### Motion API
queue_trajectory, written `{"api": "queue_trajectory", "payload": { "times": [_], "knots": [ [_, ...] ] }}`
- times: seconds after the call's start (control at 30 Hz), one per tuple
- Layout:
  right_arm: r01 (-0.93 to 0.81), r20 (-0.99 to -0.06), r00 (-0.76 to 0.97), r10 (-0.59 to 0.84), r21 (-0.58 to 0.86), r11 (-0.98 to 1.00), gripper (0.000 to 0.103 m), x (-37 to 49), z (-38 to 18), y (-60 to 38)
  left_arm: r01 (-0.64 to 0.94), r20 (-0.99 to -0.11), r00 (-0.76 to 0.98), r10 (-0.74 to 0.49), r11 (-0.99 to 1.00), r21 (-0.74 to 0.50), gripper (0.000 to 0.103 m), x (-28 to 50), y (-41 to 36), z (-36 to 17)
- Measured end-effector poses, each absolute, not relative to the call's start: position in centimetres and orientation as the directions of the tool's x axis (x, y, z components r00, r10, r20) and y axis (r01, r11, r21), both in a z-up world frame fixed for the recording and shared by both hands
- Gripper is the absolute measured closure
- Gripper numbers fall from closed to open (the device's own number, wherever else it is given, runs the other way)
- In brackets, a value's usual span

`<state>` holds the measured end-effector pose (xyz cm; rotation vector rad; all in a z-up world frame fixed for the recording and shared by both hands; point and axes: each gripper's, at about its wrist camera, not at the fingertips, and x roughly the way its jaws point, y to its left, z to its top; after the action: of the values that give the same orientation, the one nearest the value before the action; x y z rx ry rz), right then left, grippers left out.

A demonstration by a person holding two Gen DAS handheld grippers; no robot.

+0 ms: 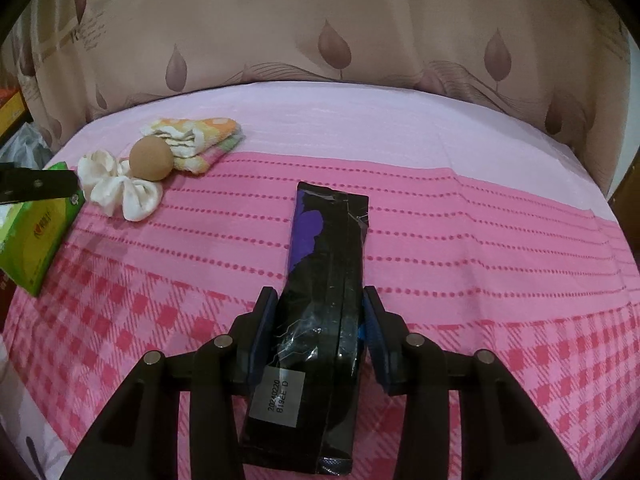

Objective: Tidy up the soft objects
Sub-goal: 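Grasp the cream scrunchie with the left gripper while the right gripper holds the packet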

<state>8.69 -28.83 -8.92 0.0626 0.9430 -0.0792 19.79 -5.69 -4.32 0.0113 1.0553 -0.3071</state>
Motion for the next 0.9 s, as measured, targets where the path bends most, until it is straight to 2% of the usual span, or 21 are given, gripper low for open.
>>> {"api": "queue_trajectory", "payload": {
  "times": [0.27, 0.3, 0.33, 0.4, 0.53, 0.9],
  "knots": [
    [0.093, -0.81, 0.584, -0.048, 0.008, 0.996, 0.063, 8.7, -9.1, -28.7, 0.274, -0.872, 0.431, -0.233, 0.954, -0.119, 0.044, 22.4, -7.9, -6.3],
    [0.093, -0.81, 0.584, -0.049, 0.007, 0.996, 0.063, 8.7, -9.1, -28.7, 0.274, -0.874, 0.421, -0.242, 0.953, -0.132, 0.059, 22.6, -8.1, -6.6],
    [0.092, -0.81, 0.584, -0.048, 0.007, 0.996, 0.063, 8.7, -9.1, -28.7, 0.276, -0.874, 0.414, -0.255, 0.95, -0.147, 0.079, 22.7, -8.2, -6.8],
    [0.092, -0.81, 0.585, -0.046, 0.01, 0.996, 0.062, 8.7, -9.1, -28.7, 0.268, -0.881, 0.403, -0.247, 0.952, -0.145, 0.092, 22.8, -8.3, -7.4],
    [0.091, -0.81, 0.585, -0.045, 0.011, 0.996, 0.062, 8.7, -9.1, -28.8, 0.269, -0.878, 0.409, -0.248, 0.952, -0.143, 0.096, 22.5, -7.9, -7.5],
    [0.091, -0.81, 0.585, -0.045, 0.011, 0.996, 0.062, 8.7, -9.1, -28.7, 0.317, -0.855, 0.465, -0.23, 0.945, -0.082, 0.097, 18.9, -7.5, -5.0]
  ]
}}
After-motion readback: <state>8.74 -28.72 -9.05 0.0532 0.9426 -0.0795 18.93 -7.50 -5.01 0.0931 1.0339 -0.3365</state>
